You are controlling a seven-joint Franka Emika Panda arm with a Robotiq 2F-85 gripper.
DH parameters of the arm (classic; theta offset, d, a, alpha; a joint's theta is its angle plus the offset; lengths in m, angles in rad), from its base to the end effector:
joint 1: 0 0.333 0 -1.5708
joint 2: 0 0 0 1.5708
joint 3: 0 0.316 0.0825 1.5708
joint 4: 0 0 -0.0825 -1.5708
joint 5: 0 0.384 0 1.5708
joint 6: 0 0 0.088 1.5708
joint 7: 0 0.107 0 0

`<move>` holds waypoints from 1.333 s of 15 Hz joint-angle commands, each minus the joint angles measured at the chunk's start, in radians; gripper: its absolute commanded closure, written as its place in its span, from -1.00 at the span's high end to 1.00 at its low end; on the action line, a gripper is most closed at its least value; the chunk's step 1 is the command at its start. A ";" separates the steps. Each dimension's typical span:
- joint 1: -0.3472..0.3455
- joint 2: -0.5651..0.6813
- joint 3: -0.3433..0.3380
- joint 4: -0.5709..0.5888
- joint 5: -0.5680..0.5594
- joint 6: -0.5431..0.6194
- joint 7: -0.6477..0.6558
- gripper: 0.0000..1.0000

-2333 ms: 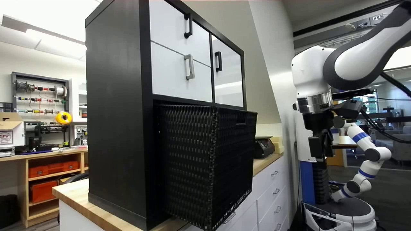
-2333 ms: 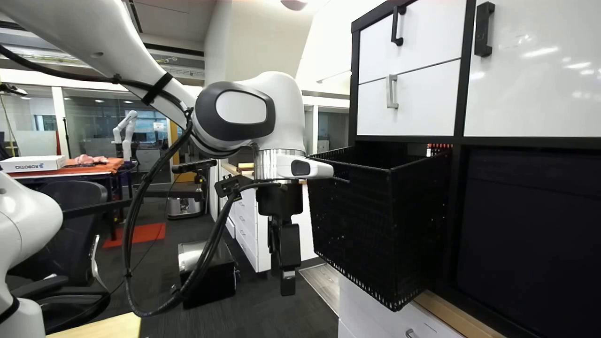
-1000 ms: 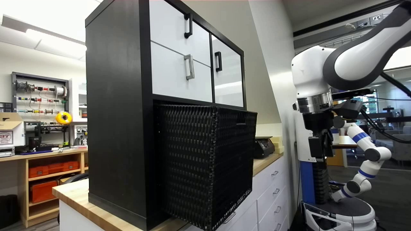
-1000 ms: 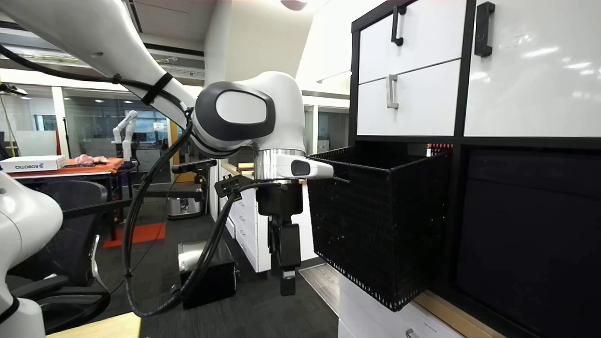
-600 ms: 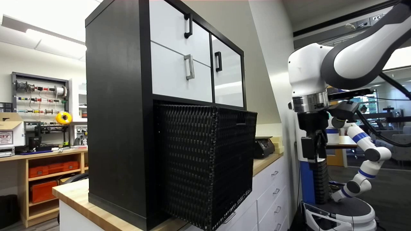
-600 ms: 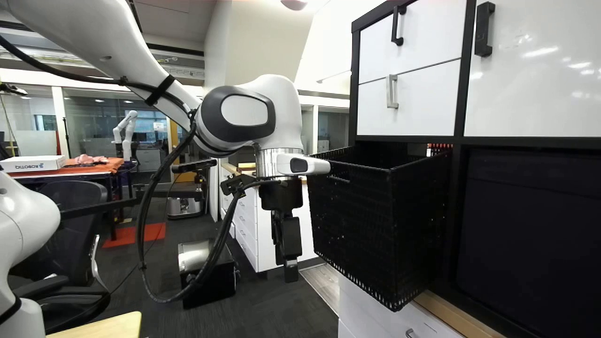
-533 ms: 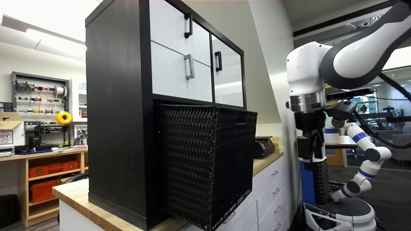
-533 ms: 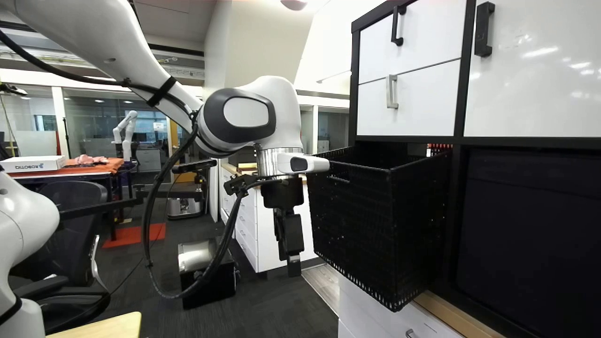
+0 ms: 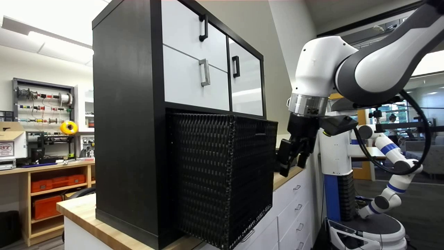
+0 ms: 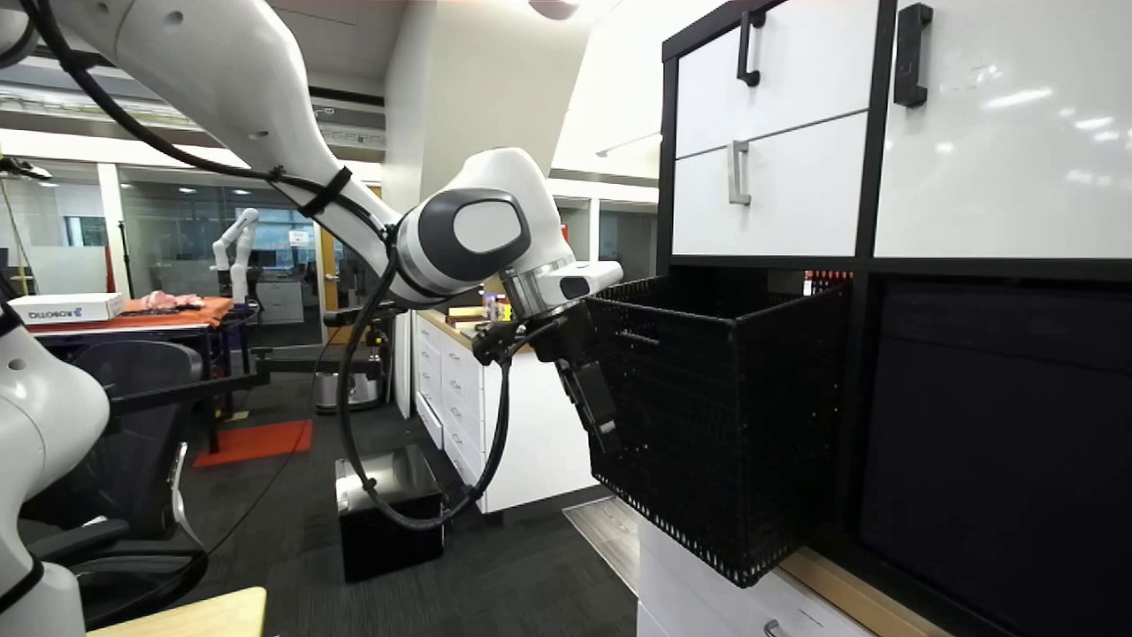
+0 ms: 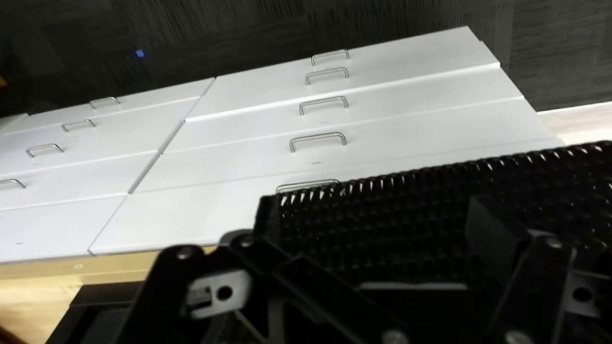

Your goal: Close the bottom drawer

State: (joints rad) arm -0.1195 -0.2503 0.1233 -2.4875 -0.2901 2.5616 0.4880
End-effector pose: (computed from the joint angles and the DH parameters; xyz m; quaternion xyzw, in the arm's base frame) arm 0.4718 0.0067 0.4122 0.9725 -0.1298 0.1798 0.0711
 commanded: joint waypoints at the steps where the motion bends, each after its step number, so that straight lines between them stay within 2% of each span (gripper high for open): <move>1: -0.035 0.071 0.028 0.065 -0.104 0.102 0.124 1.00; 6: -0.058 0.181 0.031 0.189 -0.267 0.164 0.266 1.00; 11: -0.040 0.300 0.019 0.338 -0.384 0.164 0.352 1.00; 20: -0.005 0.522 0.003 0.595 -0.455 0.158 0.380 1.00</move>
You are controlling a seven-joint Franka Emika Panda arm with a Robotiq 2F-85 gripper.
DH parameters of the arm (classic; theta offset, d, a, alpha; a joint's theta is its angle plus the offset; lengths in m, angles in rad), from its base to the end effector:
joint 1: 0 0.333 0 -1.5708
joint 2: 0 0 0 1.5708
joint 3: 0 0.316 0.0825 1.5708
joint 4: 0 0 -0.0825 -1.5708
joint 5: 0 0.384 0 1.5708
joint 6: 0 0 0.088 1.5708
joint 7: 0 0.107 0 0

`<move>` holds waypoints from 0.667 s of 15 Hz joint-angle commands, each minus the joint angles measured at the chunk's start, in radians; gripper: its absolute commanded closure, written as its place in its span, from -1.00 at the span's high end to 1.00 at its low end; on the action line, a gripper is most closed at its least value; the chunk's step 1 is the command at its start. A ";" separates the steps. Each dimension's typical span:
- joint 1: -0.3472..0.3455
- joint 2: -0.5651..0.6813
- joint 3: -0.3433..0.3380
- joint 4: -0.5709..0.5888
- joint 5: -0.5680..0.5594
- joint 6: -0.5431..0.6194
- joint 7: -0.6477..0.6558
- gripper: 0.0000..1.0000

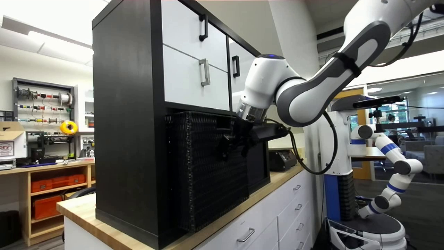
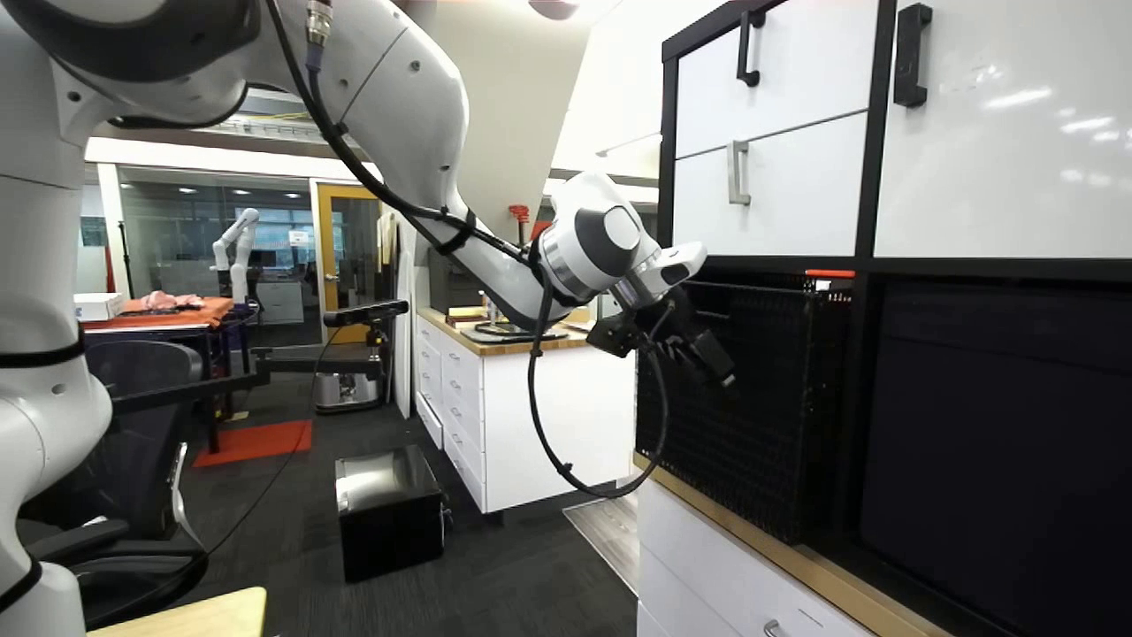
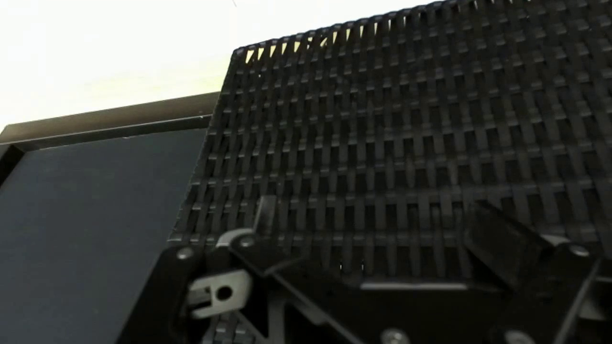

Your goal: Close the bottom drawer

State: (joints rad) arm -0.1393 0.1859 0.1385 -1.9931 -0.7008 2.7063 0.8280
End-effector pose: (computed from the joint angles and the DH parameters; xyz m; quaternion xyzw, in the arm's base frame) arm 0.6269 0.0181 0.4233 0.9367 -0.1298 0.3120 0.0922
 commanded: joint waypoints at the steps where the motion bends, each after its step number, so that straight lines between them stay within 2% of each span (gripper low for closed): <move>1: 0.016 0.106 -0.013 0.123 -0.046 0.014 0.037 1.00; 7: 0.020 0.184 -0.019 0.217 -0.050 0.025 0.032 1.00; 10: -0.001 0.170 0.014 0.204 0.019 -0.017 -0.028 1.00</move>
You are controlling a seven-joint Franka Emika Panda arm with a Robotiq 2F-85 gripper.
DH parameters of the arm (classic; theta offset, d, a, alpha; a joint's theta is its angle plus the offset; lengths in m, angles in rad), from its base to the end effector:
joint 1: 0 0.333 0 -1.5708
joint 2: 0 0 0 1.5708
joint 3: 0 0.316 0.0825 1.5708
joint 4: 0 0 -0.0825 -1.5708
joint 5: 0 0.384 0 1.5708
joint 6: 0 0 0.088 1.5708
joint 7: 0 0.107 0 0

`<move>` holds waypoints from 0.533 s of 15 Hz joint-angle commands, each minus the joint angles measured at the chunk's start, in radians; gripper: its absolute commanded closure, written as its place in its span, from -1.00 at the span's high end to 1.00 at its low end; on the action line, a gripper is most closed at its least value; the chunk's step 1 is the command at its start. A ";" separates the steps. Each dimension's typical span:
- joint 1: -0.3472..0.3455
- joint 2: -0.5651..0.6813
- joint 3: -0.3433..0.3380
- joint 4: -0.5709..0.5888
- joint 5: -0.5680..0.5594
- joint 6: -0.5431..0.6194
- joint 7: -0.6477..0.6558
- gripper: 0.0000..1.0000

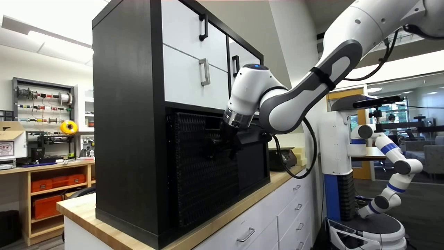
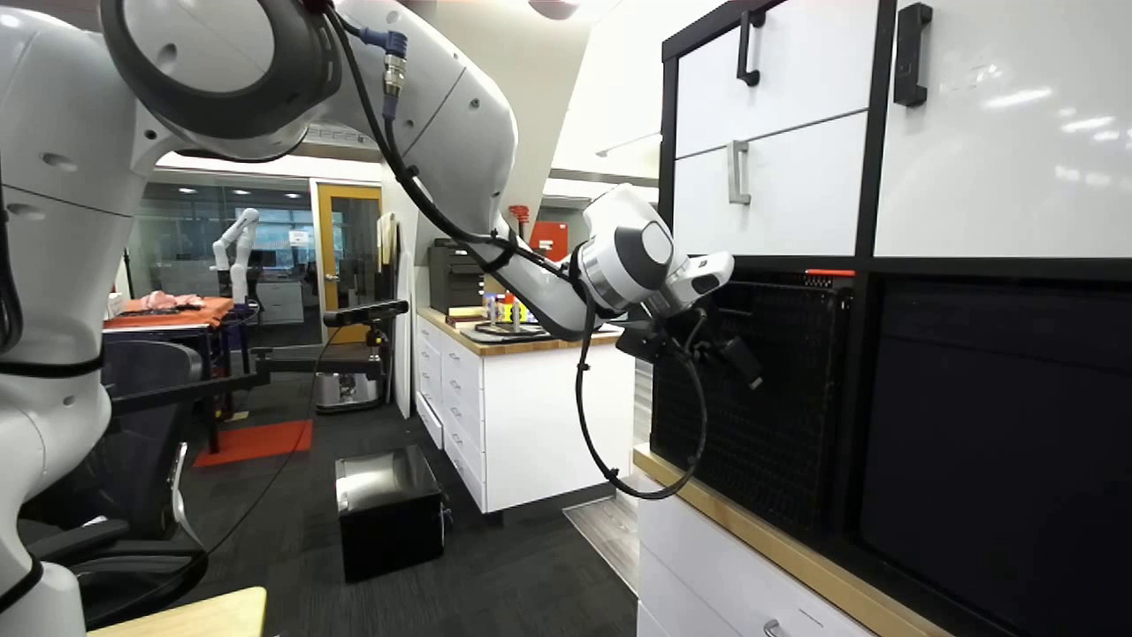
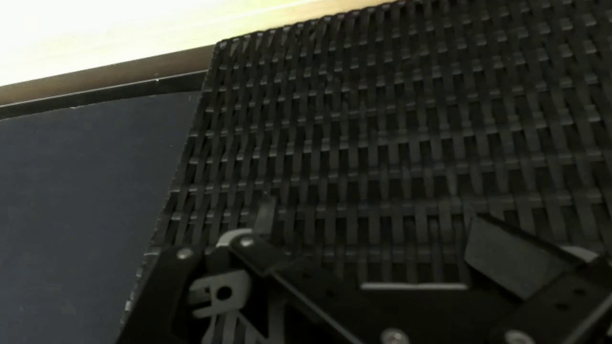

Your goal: Close the bottom drawer

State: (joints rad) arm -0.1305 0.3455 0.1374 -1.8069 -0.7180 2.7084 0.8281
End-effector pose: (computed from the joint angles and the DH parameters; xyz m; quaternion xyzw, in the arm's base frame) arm 0.6771 0.0186 0.4117 0.9330 -0.1268 0.3260 0.0850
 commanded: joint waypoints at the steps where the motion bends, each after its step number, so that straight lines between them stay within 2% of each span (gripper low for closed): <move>1: 0.064 -0.014 -0.058 -0.015 0.153 -0.027 -0.117 1.00; 5: 0.110 -0.063 -0.089 -0.061 0.397 -0.124 -0.305 1.00; 8: 0.150 -0.089 -0.116 -0.064 0.485 -0.218 -0.370 1.00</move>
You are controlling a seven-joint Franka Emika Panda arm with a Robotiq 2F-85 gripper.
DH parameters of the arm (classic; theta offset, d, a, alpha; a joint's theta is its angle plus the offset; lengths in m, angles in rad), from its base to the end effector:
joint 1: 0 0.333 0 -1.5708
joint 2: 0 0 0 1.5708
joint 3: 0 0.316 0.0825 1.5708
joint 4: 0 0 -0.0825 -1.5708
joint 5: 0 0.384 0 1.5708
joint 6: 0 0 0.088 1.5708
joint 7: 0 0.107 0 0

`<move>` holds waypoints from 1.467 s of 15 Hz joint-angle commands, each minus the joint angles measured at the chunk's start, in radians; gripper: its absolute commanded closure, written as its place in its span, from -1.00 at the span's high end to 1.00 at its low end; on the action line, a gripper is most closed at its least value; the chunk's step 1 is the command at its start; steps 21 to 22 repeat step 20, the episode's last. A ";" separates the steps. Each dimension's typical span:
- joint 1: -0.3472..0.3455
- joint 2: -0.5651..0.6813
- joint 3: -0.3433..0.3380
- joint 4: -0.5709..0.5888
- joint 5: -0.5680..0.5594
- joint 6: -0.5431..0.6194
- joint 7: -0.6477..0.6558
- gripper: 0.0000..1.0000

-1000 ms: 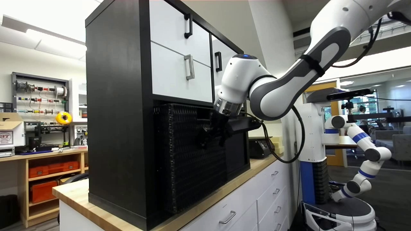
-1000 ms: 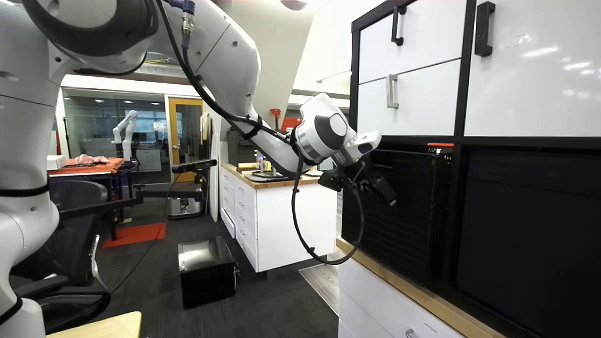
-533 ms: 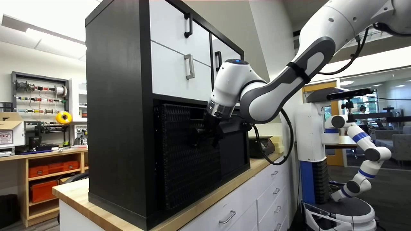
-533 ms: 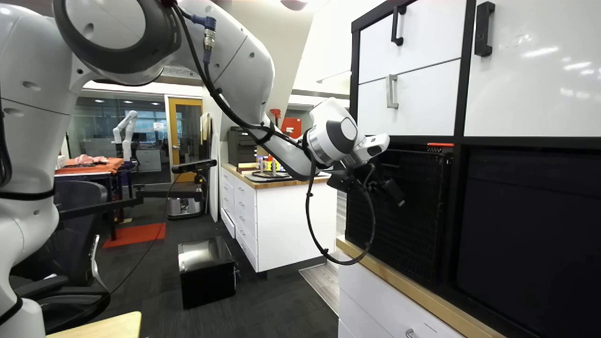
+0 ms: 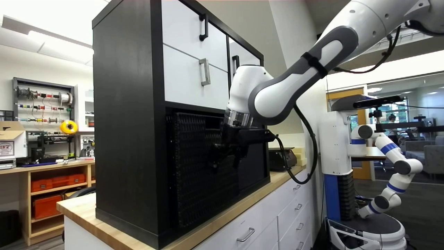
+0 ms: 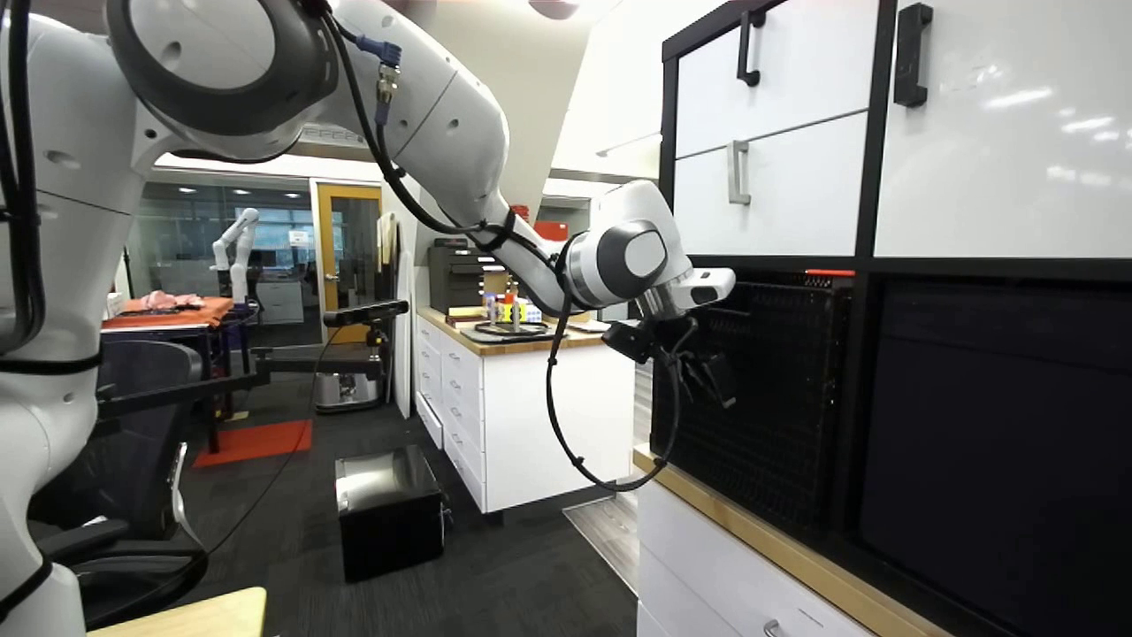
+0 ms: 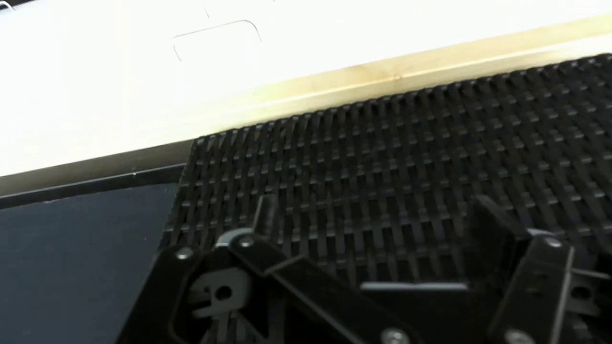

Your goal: Close the bottom drawer

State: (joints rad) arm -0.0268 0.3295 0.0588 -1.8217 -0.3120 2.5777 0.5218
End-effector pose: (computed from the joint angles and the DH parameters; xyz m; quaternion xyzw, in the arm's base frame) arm 0.6702 0.0233 0.4025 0.9637 -0.1303 0.2296 0.0388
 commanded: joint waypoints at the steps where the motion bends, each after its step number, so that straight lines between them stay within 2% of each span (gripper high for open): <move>1: 0.056 -0.085 -0.042 -0.050 0.094 -0.124 -0.076 1.00; 6: 0.065 -0.132 -0.020 -0.040 0.189 -0.287 -0.204 1.00; 9: 0.063 -0.161 -0.008 -0.025 0.255 -0.434 -0.297 1.00; 15: 0.078 -0.206 -0.011 -0.013 0.247 -0.680 -0.318 1.00; 16: 0.080 -0.210 -0.011 -0.014 0.240 -0.702 -0.316 1.00; 17: 0.079 -0.177 -0.014 -0.002 0.236 -0.648 -0.304 1.00; 22: 0.079 -0.175 -0.014 -0.002 0.235 -0.651 -0.304 1.00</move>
